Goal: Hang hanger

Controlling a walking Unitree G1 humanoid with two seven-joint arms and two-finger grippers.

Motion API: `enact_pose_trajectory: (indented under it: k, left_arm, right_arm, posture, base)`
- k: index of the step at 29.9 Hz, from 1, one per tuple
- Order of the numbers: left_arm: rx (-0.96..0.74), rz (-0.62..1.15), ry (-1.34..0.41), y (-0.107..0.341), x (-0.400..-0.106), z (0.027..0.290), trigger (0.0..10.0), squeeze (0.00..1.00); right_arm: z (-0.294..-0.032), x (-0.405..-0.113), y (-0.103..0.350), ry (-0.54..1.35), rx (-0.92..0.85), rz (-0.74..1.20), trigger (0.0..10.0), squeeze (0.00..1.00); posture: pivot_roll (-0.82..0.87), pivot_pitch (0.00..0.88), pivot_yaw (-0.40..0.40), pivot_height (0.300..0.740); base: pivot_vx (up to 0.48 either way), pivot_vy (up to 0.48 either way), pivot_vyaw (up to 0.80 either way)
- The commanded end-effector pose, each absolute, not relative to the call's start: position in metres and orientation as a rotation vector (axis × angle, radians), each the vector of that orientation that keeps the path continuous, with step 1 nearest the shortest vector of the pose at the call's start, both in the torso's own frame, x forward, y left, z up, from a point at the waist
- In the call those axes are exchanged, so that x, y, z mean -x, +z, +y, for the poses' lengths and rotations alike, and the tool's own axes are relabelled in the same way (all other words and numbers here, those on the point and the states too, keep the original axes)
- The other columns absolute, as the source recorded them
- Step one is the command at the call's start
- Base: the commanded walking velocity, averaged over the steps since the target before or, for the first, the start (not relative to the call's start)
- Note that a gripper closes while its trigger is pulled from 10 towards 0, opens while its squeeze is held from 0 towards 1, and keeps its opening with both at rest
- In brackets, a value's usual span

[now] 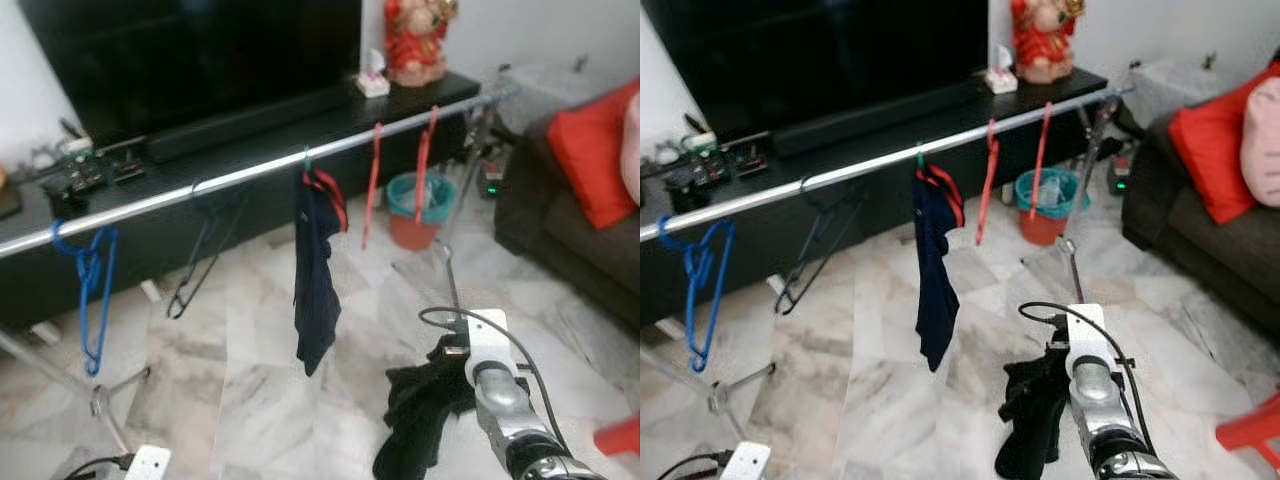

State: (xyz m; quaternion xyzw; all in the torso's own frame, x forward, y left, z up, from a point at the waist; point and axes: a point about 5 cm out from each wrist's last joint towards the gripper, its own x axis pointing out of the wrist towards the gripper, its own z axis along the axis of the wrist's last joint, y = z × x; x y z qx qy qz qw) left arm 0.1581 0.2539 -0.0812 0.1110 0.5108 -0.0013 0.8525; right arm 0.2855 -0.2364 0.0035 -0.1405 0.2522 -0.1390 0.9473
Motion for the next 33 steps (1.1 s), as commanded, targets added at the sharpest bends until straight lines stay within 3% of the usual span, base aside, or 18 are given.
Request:
enact_pose_trajectory:
  k: [1, 10, 17, 33]
  left_arm:
    - [-0.226, 1.089, 0.012, -0.0824, -0.1532, 0.2566, 10.0, 0.0]
    - [-0.225, 1.088, 0.013, -0.0822, -0.1537, 0.2567, 10.0, 0.0]
    - [-0.225, 1.085, 0.015, -0.0821, -0.1538, 0.2569, 10.0, 0.0]
    - [-0.241, 0.997, 0.023, -0.0781, -0.1602, 0.2566, 10.0, 0.0]
  right_arm:
    - [-0.2349, -0.2931, 0.0119, -0.284, 0.286, 0.468, 10.0, 0.0]
    - [-0.2324, -0.2935, 0.0127, -0.267, 0.291, 0.447, 10.0, 0.0]
    - [-0.2318, -0.294, 0.013, -0.269, 0.284, 0.447, 10.0, 0.0]
    - [-0.2313, -0.2903, 0.0092, -0.266, 0.286, 0.46, 10.0, 0.0]
  posture:
    - [-0.12, 0.0, 0.071, 0.74]
    - [-0.12, 0.0, 0.072, 0.74]
    - [-0.12, 0.0, 0.074, 0.74]
    - [-0.12, 0.0, 0.073, 0.74]
  base:
    - [0.307, 0.0, 0.0]
    - [0.31, 0.0, 0.54]
    - [0.302, 0.0, 0.0]
    - [0.0, 0.0, 0.0]
